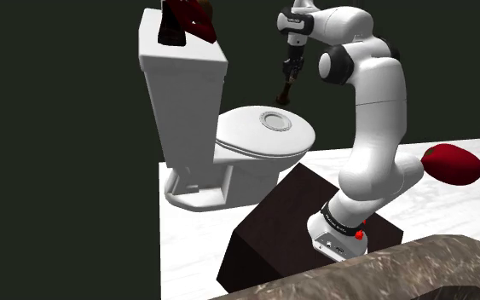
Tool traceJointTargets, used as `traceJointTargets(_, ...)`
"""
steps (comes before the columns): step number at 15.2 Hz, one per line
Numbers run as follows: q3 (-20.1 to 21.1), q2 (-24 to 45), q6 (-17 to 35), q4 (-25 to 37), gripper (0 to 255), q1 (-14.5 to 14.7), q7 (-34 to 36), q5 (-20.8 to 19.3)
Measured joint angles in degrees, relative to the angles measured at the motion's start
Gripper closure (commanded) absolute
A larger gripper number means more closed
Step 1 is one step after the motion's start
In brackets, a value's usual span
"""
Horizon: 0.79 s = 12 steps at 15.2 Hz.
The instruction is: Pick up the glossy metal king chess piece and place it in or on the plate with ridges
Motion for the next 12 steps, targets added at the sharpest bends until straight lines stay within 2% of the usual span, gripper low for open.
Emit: traceJointTargets(12, 0.3, 1.3, 8.2, -7.0, 255, 0.3, 0.2, 0.3)
